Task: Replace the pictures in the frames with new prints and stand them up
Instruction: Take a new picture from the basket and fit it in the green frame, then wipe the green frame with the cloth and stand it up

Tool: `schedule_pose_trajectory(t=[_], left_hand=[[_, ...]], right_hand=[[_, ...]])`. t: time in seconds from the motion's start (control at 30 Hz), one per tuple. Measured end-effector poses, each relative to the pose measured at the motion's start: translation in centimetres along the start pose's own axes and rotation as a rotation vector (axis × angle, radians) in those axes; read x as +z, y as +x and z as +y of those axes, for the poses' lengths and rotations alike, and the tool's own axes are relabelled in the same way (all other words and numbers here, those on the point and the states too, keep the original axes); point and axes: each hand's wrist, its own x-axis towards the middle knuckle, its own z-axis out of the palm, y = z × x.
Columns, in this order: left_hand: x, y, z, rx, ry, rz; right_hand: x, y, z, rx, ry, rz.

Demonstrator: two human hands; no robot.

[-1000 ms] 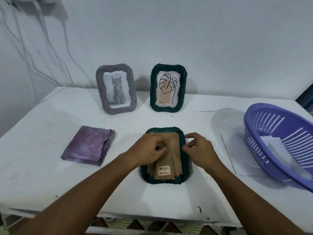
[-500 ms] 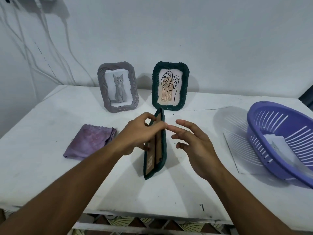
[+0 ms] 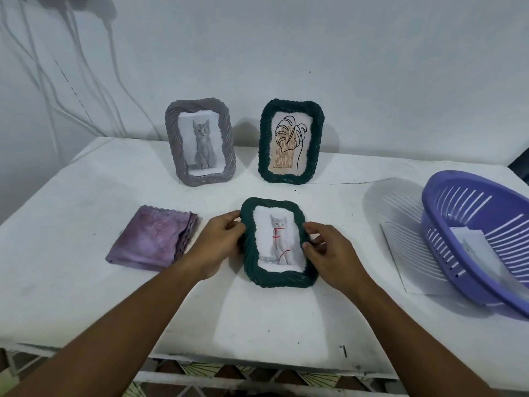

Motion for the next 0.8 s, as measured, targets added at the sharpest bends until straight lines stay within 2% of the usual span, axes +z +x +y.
schedule_pose_trajectory(t=[0.1,0.17,0.27,0.4,0.47,0.53,0.6,0.67,0.73,0.8], left_hand=[[-0.4,0.9,-1.0,0.133,0.444,0.059],[-0.3,1.5,-1.5,0.199,0.614,0.082],[0.0,2.2,-2.0,0.308,0.757,0.059],[-0.5,2.6,-2.5,0.382,0.817,0.051],[-1.2,2.6,-2.8,0.464,0.934,0.111],[-2.5,2.6,-2.9,0.524,1.139,0.271],[-4.0,2.1,-2.7,0.446,1.287,0.435],[-5.3,1.4,-2.7,0.299,1.398,0.526],[-6.4,1.0,-3.3,0.161,1.426,0.565],[-7.0,0.8,-3.8,0.115,1.388,0.558]], right_hand=[[0.1,-0.3,0.5,-0.052,-0.036,0.033],[0.3,-0.7,0.7,-0.065,-0.037,0.051],[0.9,-1.1,0.8,-0.081,-0.034,0.094],[1.2,-1.1,0.9,-0.030,-0.018,0.113],[1.2,-0.9,0.9,-0.022,-0.022,0.104],[1.1,-0.8,1.0,-0.020,-0.039,0.093],[1.0,-0.6,0.9,-0.024,-0.066,0.083],[1.1,-0.4,1.0,-0.050,-0.114,0.081],[1.1,-0.2,1.0,-0.062,-0.130,0.095],[1.2,0.0,0.9,-0.073,-0.127,0.106]])
